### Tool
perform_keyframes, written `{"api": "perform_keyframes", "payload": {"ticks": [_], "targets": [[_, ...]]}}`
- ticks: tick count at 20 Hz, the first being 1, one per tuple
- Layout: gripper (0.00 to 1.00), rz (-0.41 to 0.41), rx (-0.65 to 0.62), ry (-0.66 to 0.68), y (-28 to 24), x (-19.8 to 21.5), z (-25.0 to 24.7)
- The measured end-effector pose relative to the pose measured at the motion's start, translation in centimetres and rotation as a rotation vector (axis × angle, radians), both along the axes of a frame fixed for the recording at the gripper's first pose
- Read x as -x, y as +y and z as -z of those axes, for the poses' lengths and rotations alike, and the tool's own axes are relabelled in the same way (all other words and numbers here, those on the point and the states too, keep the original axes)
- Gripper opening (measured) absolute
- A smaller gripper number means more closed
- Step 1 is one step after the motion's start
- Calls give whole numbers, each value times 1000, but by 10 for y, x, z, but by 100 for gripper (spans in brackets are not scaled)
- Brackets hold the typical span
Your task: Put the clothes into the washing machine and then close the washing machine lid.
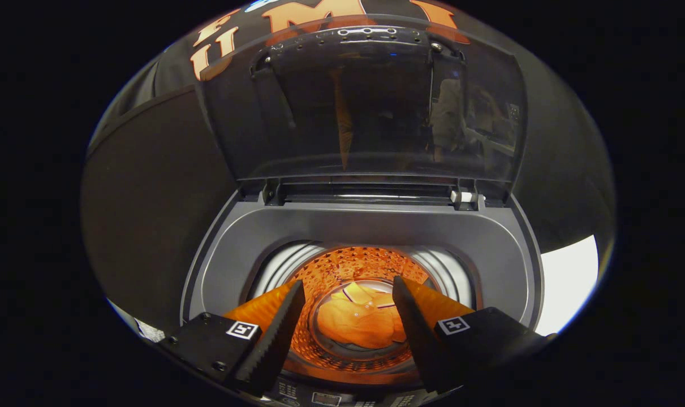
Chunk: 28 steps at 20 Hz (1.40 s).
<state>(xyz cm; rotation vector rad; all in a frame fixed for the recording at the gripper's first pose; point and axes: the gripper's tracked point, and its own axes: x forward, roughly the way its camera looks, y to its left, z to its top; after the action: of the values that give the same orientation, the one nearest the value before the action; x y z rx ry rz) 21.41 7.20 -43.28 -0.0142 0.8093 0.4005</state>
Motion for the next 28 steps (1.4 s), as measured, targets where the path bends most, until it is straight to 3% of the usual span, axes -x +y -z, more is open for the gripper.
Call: {"api": "perform_keyframes", "payload": {"ticks": [8,16,22,25,28], "targets": [[99,59,-35,-118,4,23,-56],[99,110,-109,-409,13,34,-215],[98,97,-191,-613,27,-16,-339],[98,105,-179,-676,27,-58,-368],[98,89,-127,-686,30,-103,-366]]}}
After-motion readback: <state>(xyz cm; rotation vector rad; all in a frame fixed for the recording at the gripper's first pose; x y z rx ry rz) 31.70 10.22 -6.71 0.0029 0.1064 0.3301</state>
